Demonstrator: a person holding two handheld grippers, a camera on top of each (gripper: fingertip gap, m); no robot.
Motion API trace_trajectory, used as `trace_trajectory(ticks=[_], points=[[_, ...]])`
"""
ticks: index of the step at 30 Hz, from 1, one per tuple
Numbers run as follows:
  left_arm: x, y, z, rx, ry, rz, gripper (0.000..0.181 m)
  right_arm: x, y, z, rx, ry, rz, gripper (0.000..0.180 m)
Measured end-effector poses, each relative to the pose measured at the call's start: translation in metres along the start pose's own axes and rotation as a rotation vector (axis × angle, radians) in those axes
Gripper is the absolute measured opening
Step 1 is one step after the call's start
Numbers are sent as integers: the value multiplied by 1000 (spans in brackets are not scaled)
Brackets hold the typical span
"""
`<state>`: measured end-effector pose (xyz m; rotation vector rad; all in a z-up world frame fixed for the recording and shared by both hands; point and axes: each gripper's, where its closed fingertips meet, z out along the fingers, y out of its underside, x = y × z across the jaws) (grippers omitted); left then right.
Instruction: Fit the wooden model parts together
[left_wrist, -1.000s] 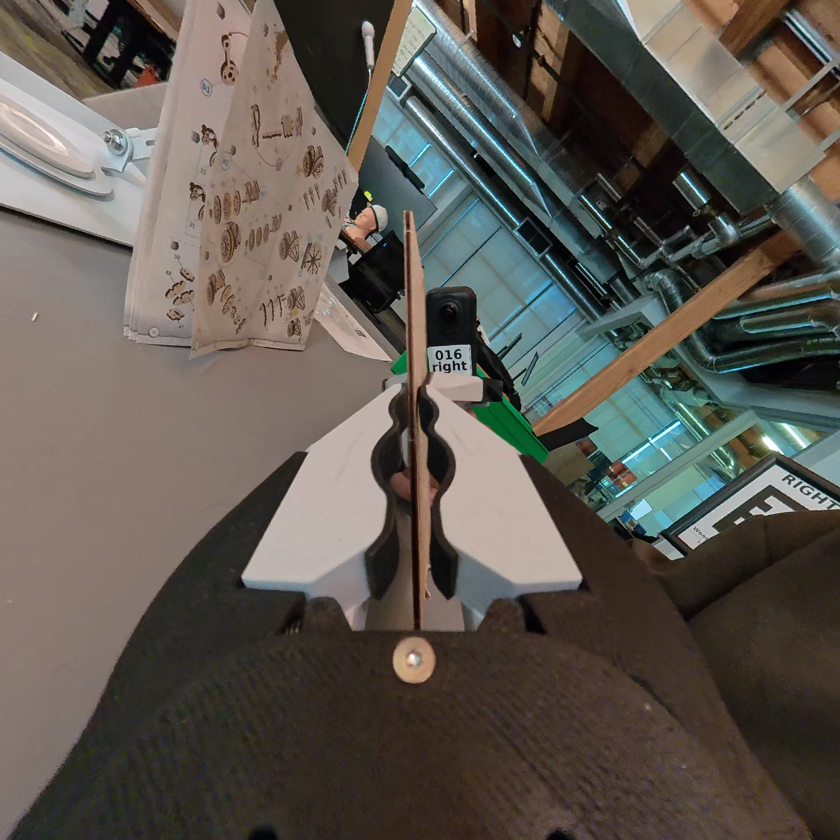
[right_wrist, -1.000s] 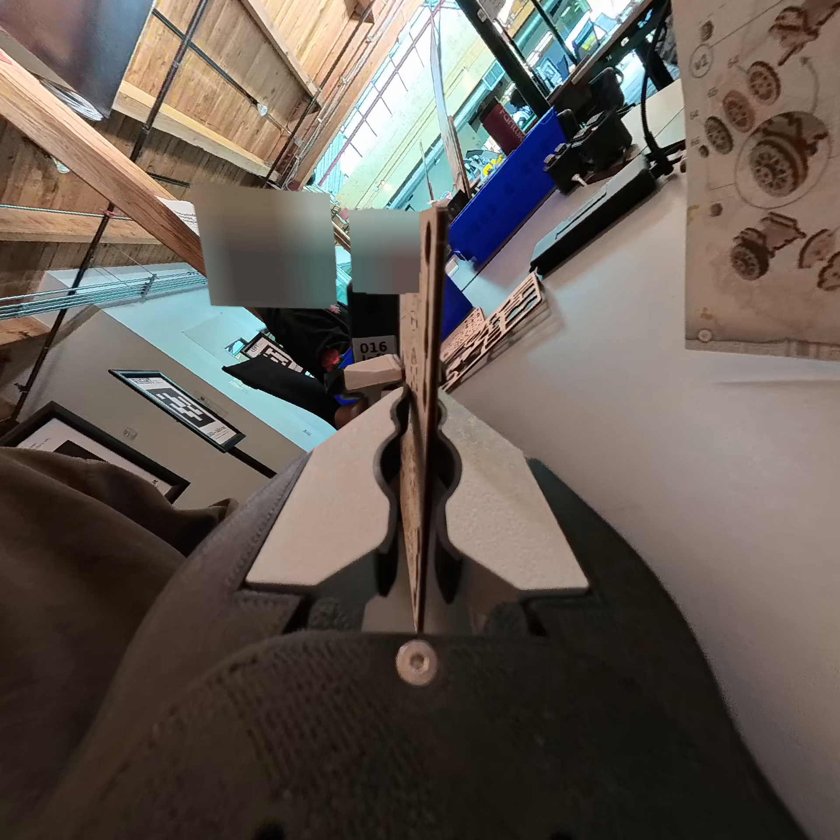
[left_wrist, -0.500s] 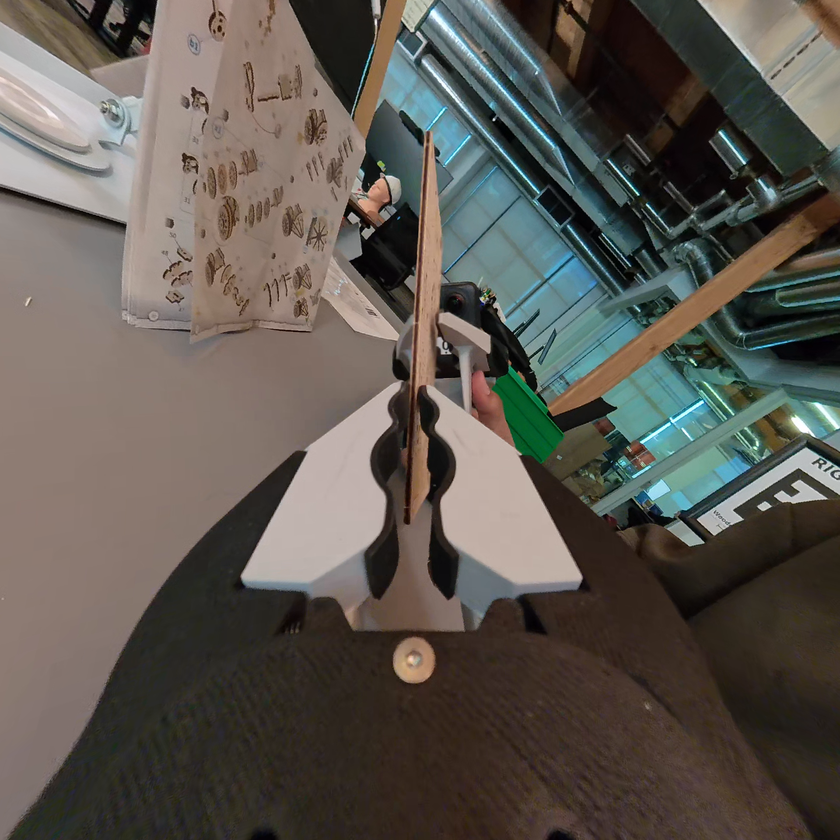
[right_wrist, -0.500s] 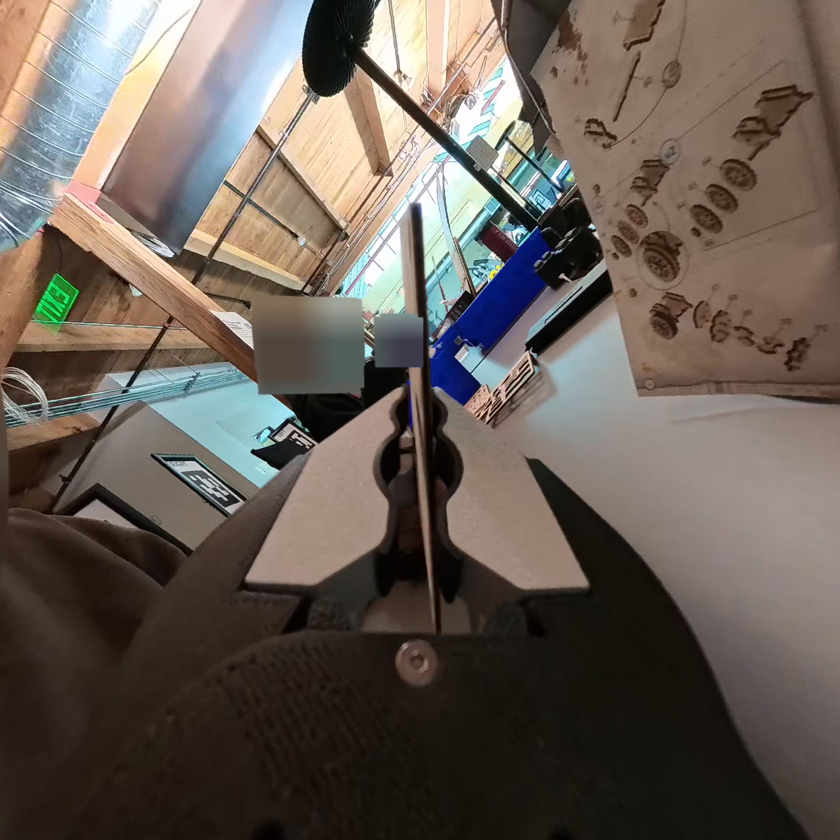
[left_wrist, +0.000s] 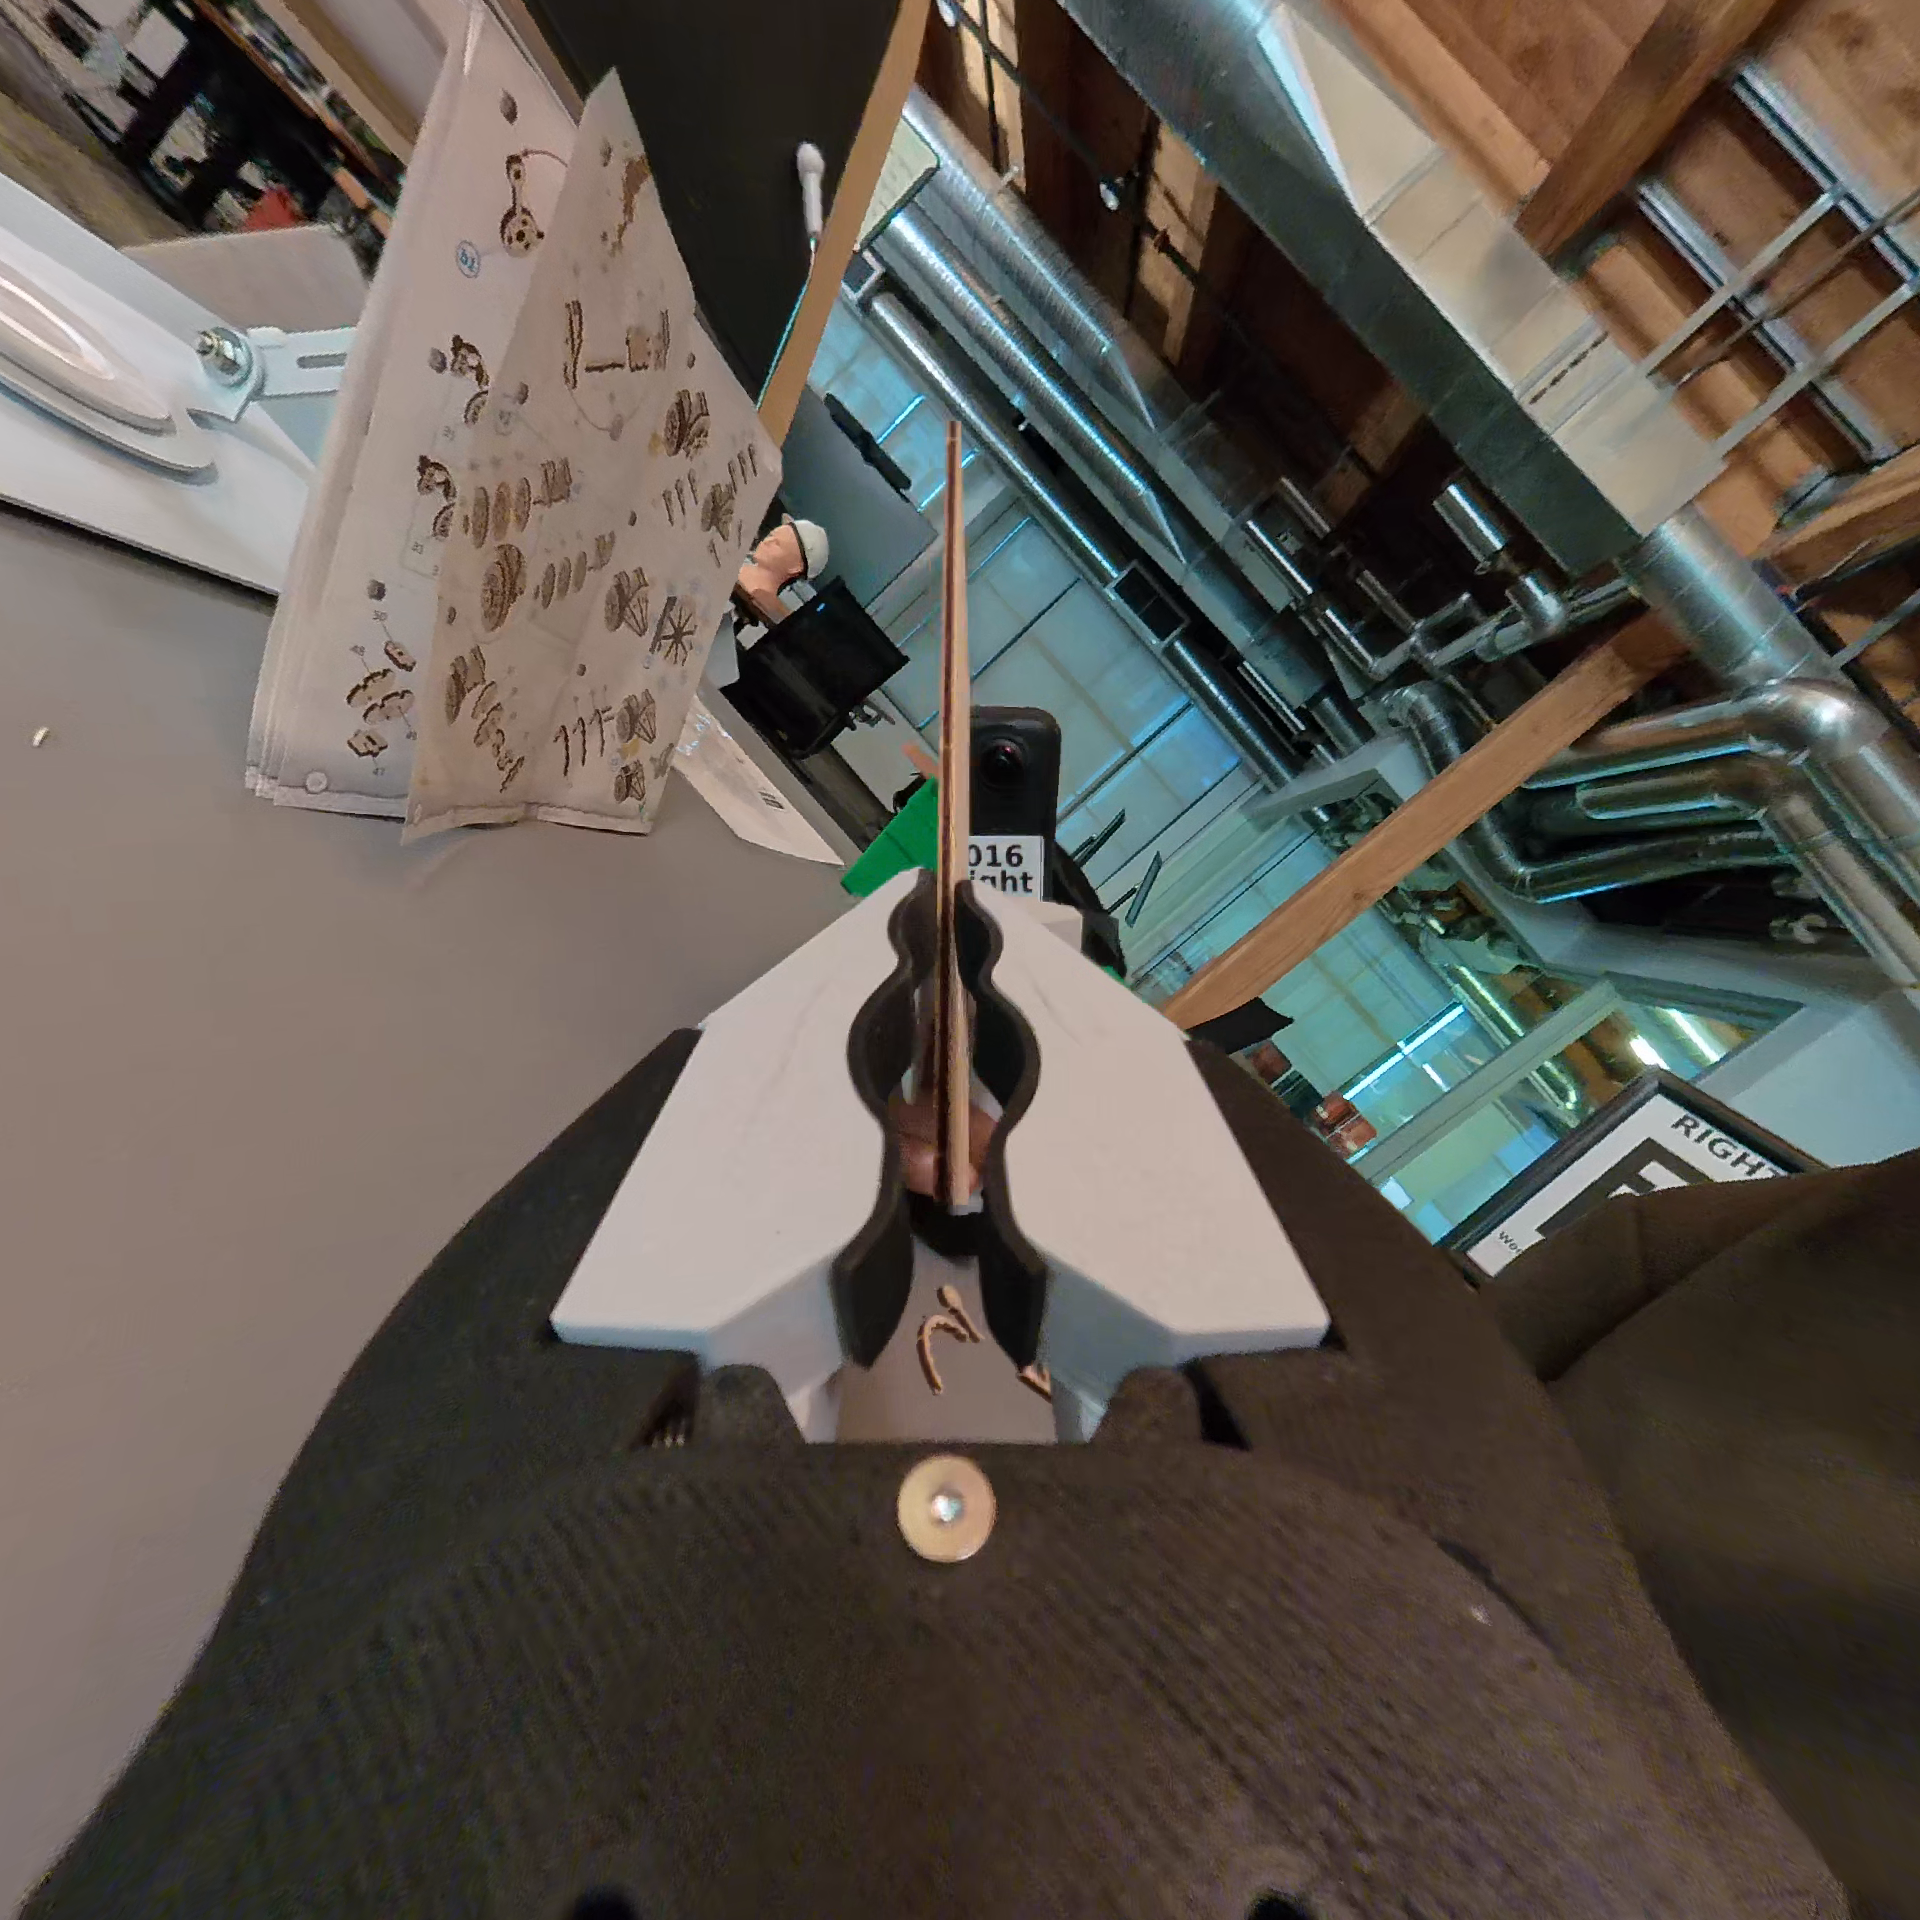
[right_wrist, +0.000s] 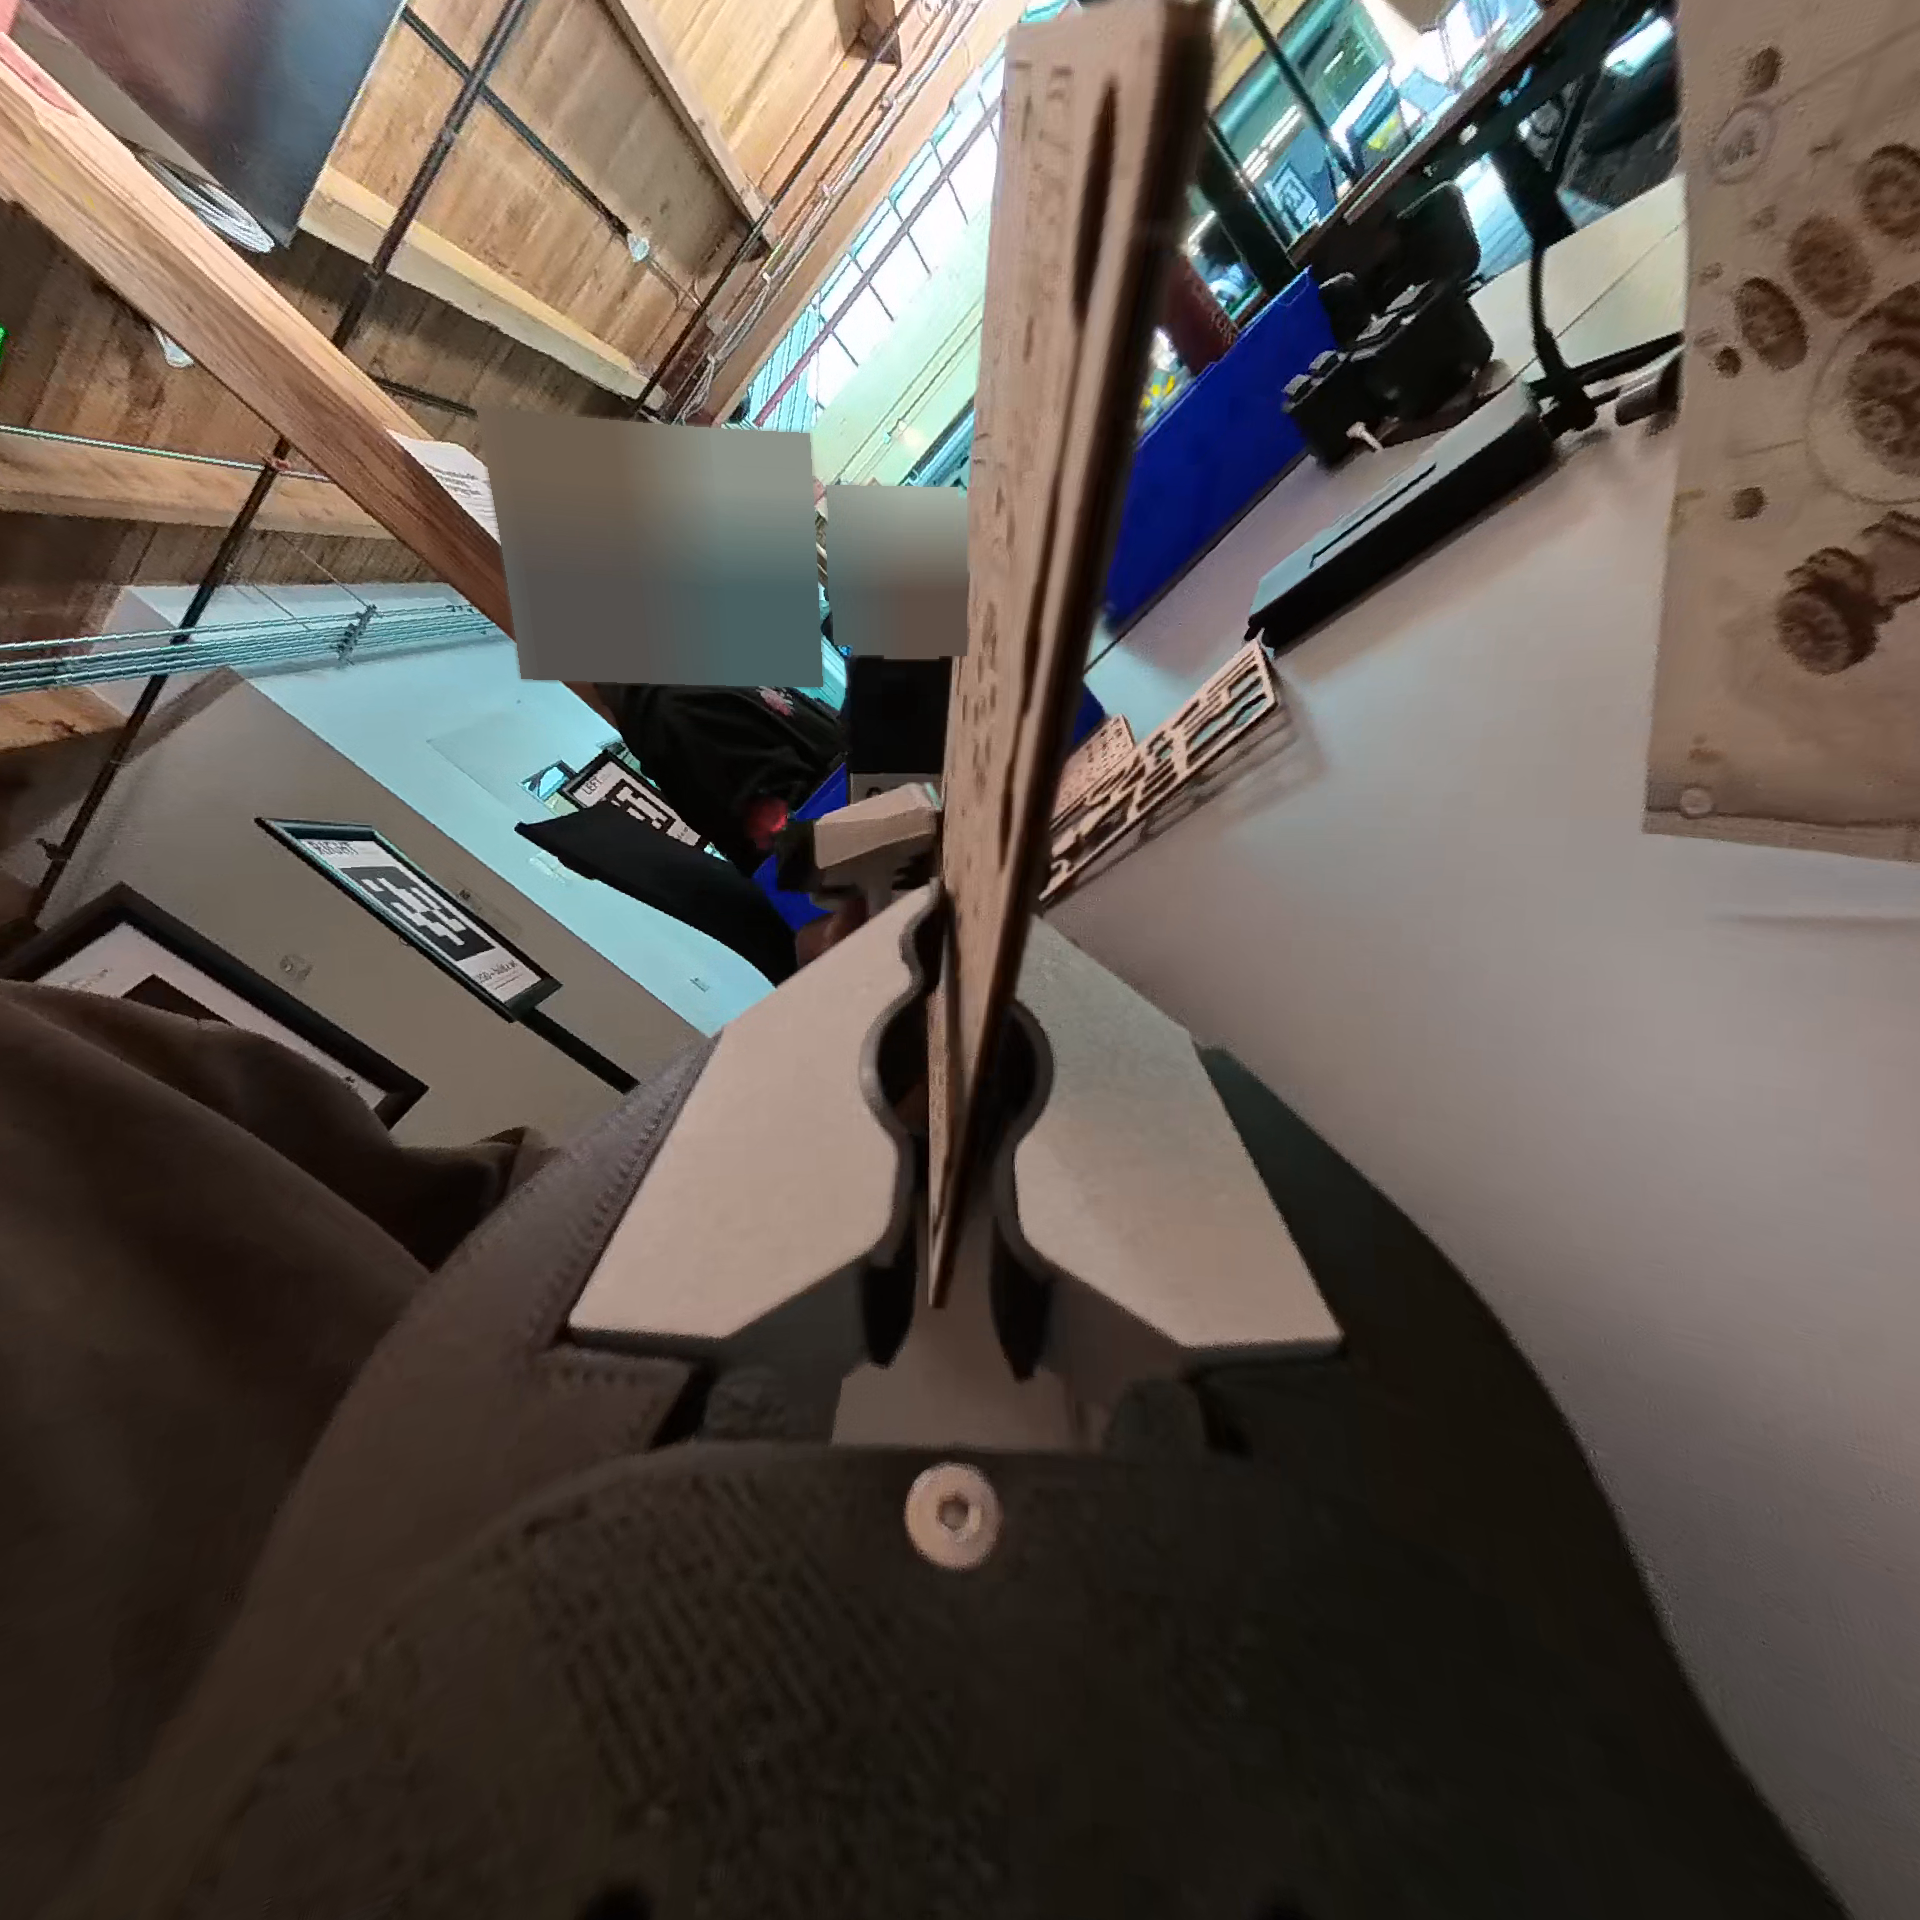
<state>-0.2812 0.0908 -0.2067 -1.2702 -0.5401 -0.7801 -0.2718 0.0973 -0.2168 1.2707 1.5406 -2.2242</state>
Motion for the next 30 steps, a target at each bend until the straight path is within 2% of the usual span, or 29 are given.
trace_trajectory(ticks=[5, 7, 9, 19, 30], points=[[0, 1, 0, 2, -19, 28, 3, -2, -1, -1, 10, -1, -20, 1], [-2, 4, 2, -11, -55, 68, 15, -2, -3, -2, 20, 8, -30, 2], [-6, 9, 6, -38, -102, 110, 20, -1, -2, -3, 1, 19, -42, 1], [-9, 10, 7, -46, -127, 111, 11, 3, 8, -1, -97, 89, -131, 1], [-14, 11, 9, -60, -181, 147, 11, 8, 8, -2, -95, 124, -124, 3]])
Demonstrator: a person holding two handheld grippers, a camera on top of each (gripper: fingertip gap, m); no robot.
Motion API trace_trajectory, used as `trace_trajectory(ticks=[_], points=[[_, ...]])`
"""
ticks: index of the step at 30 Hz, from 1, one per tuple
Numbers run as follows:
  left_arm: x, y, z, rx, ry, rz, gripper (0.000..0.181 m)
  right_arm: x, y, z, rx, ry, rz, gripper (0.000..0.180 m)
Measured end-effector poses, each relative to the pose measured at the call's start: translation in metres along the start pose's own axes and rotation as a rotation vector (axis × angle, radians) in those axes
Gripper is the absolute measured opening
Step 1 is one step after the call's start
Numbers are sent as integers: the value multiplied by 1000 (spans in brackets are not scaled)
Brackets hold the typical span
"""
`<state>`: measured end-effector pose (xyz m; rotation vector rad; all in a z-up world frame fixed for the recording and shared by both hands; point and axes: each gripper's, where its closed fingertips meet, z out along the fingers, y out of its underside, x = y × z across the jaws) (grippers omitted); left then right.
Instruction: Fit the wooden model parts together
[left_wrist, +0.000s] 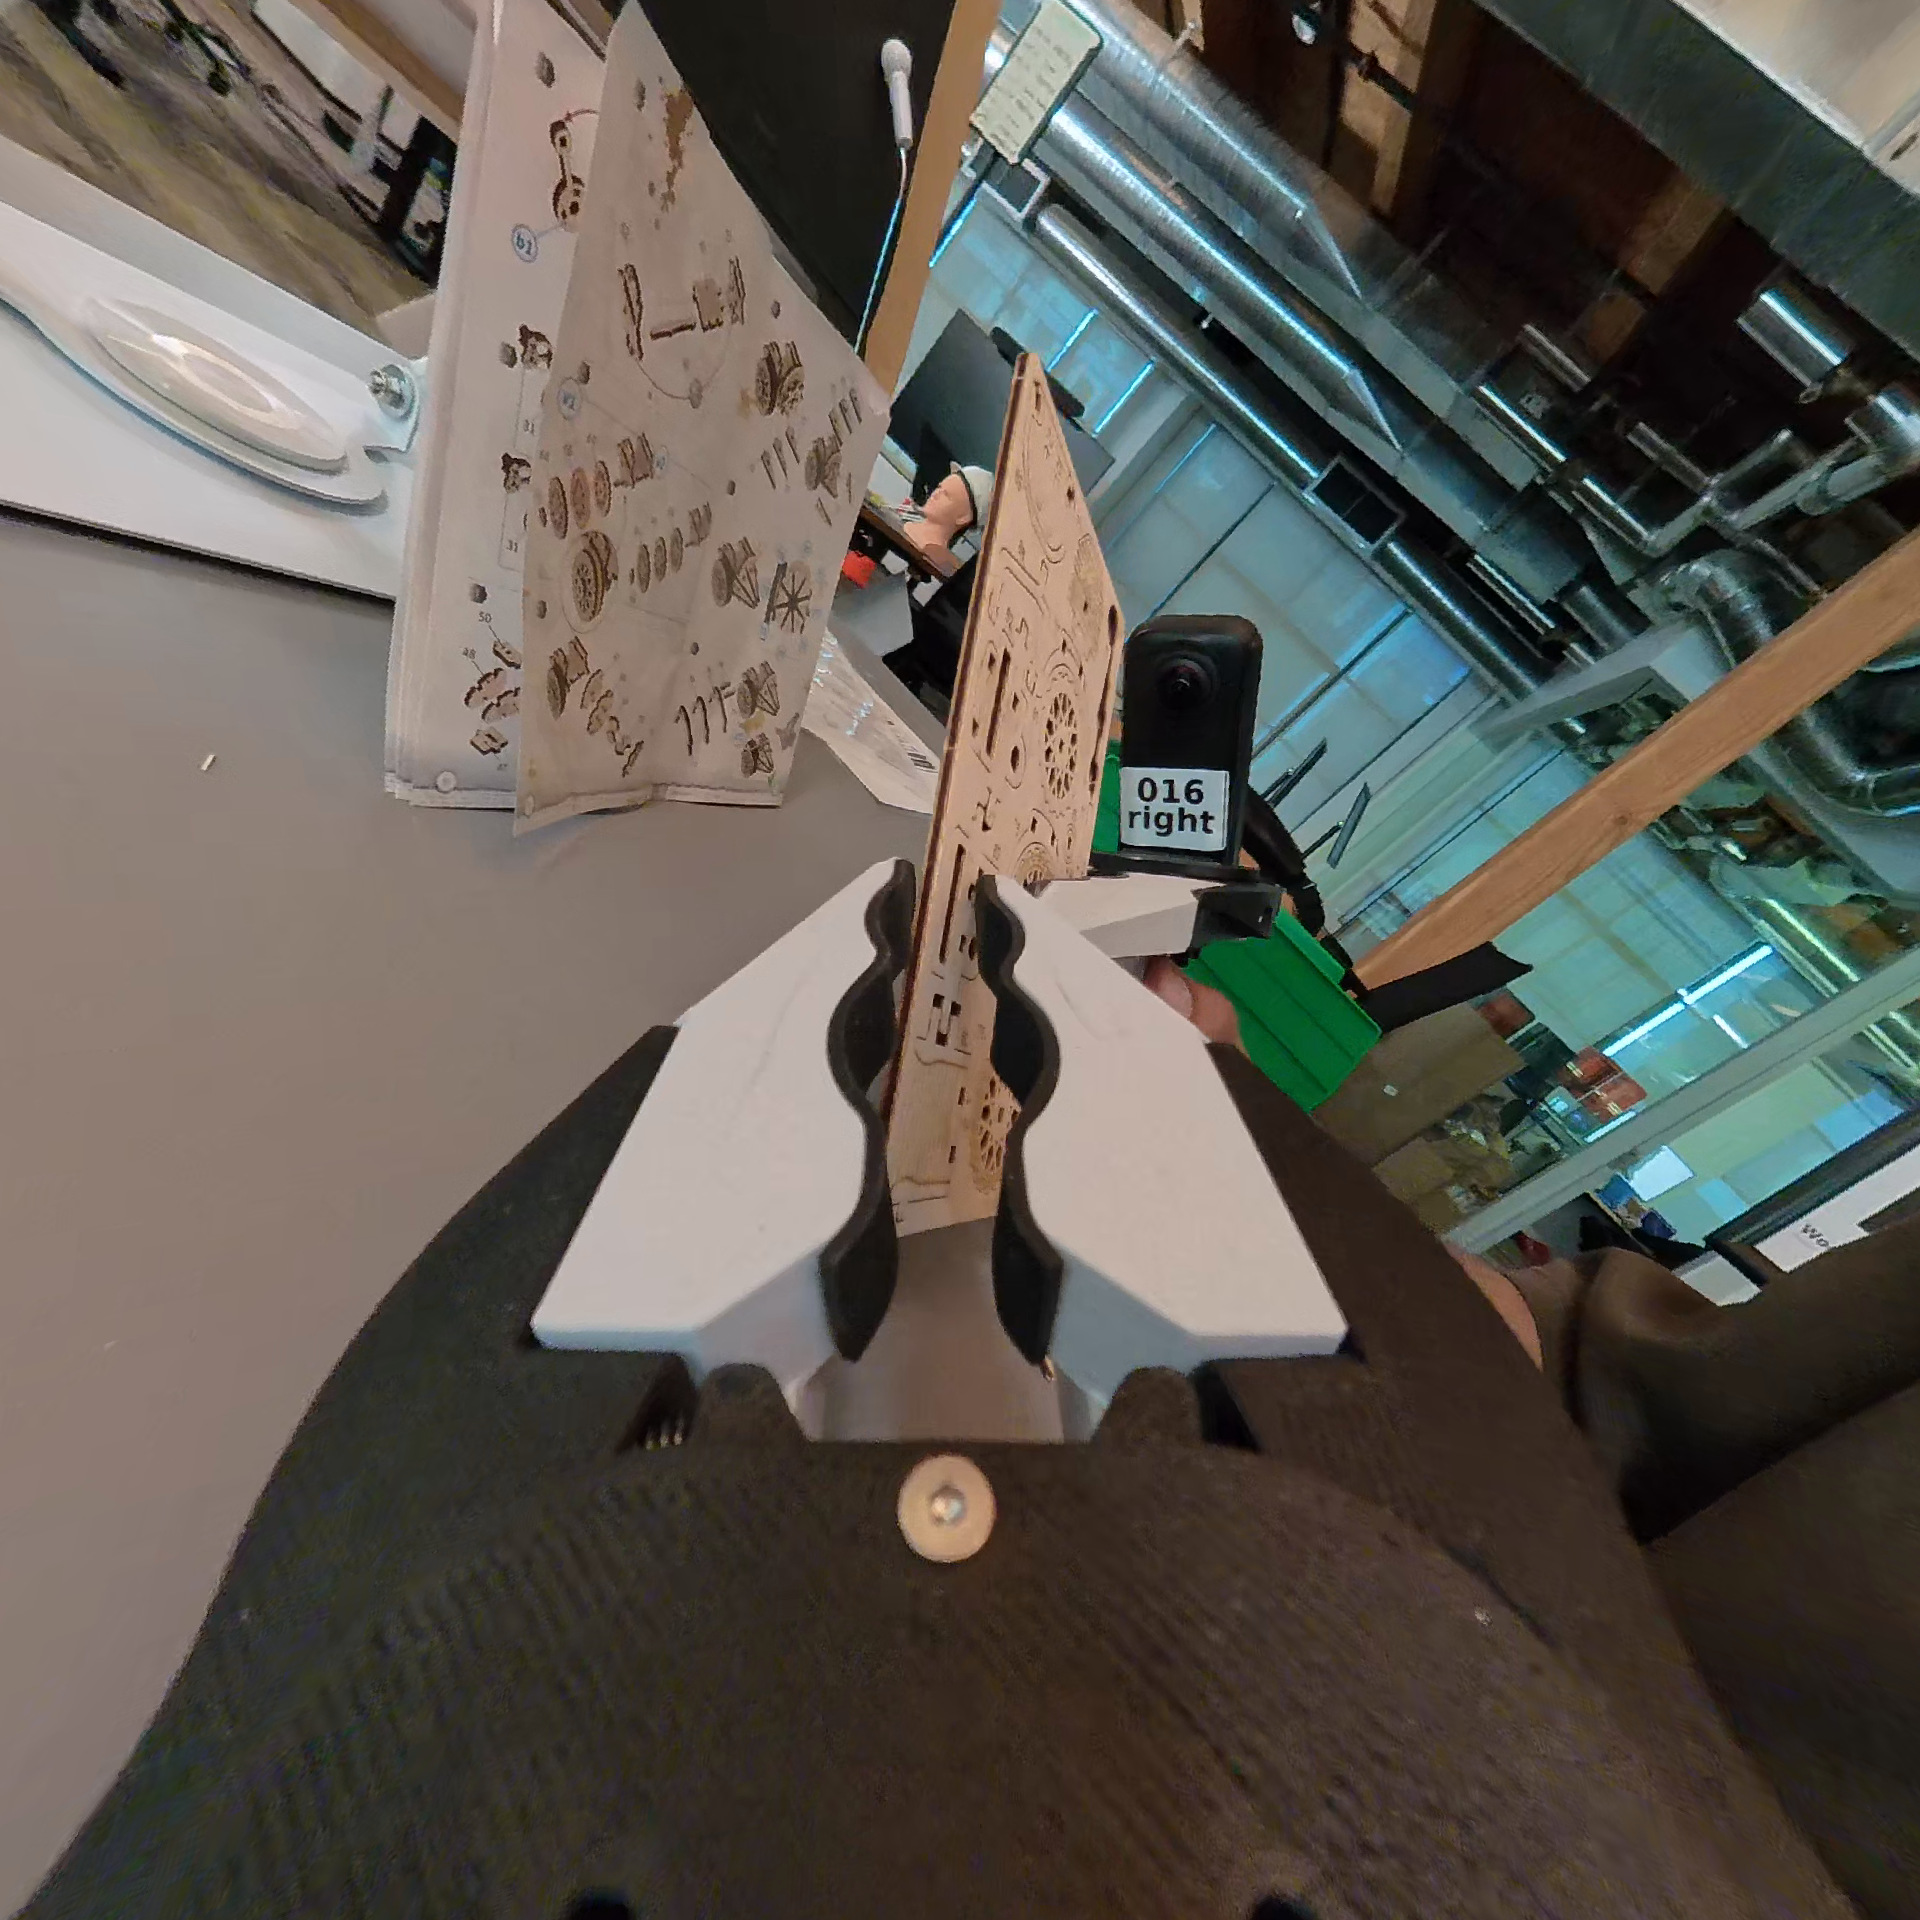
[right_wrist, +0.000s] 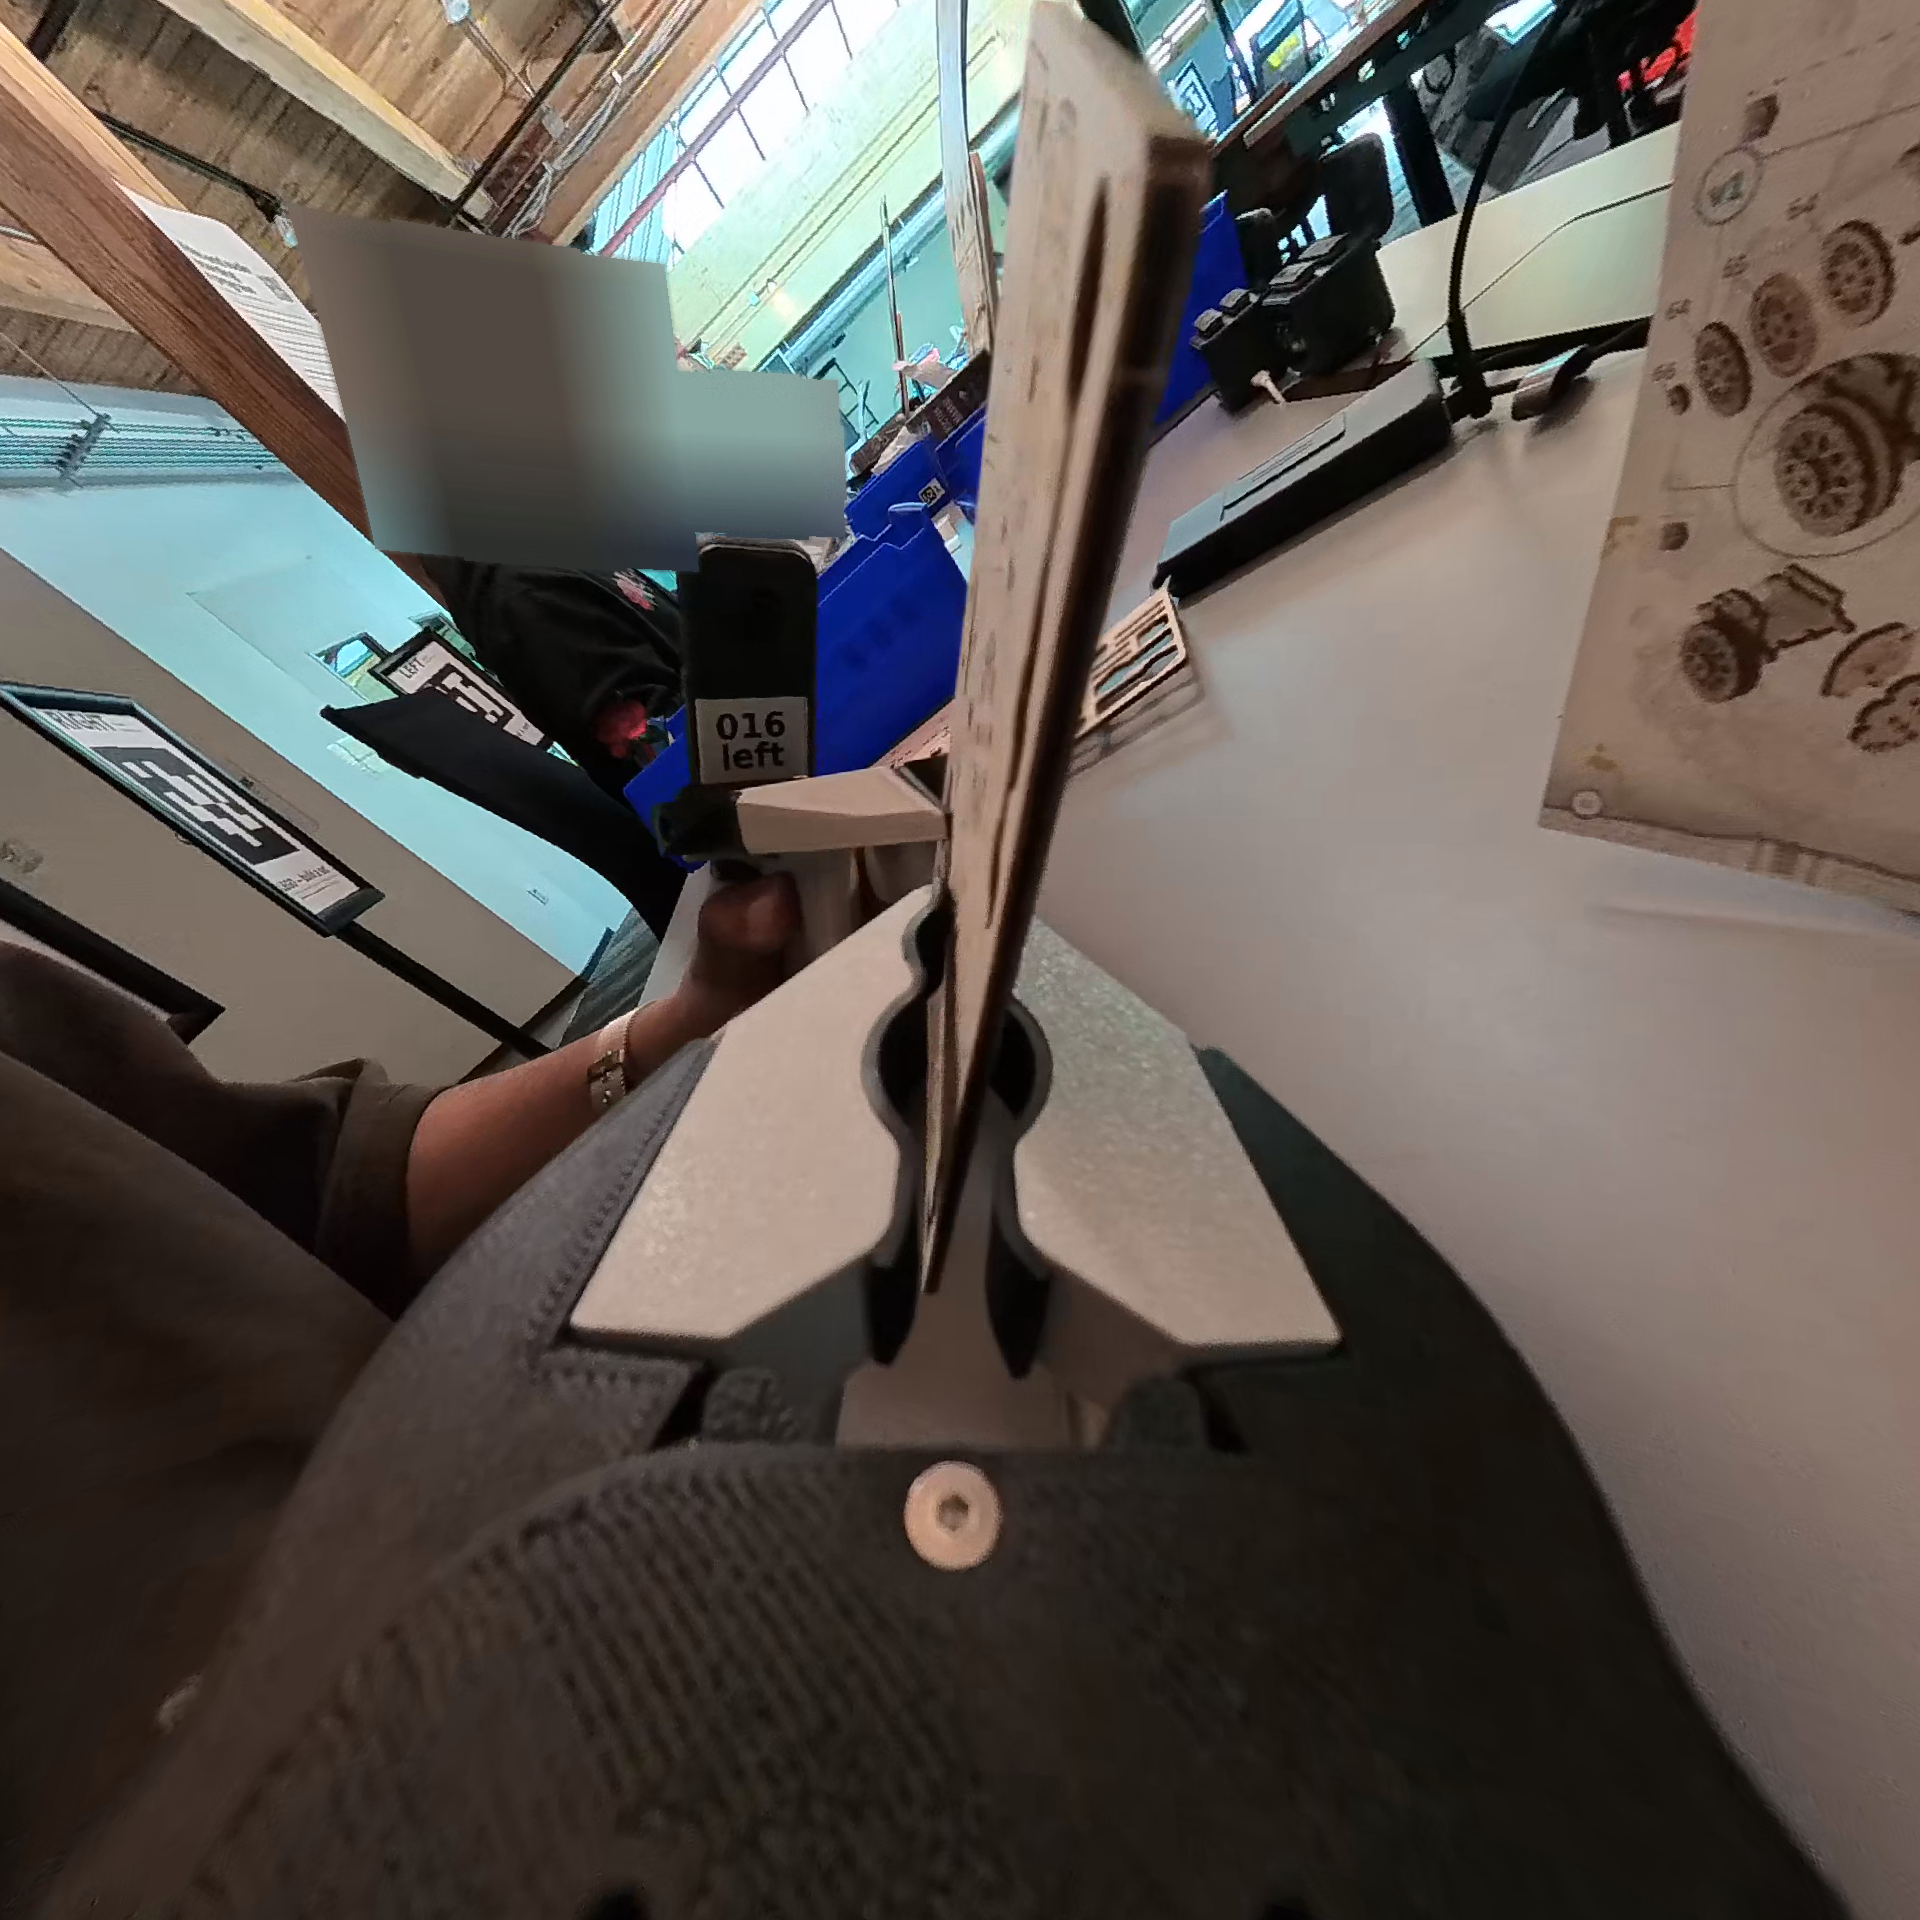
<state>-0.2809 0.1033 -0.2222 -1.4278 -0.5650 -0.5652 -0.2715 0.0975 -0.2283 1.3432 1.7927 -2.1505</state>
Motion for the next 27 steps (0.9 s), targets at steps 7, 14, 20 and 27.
trace_trajectory(ticks=[7, 14, 20, 27], points=[[-3, 3, 2, -30, -14, -23, 12, 3, 1, -1, -1, 24, 3, 3], [-4, 7, 1, -58, -10, -72, 13, 4, 2, -1, -9, 33, 1, 3], [-7, 11, 3, -90, -22, -100, 14, 6, 3, -2, -30, 65, -41, 4], [-8, 11, 2, -83, -34, -84, 19, 7, 4, -3, -54, 87, -95, 1]])
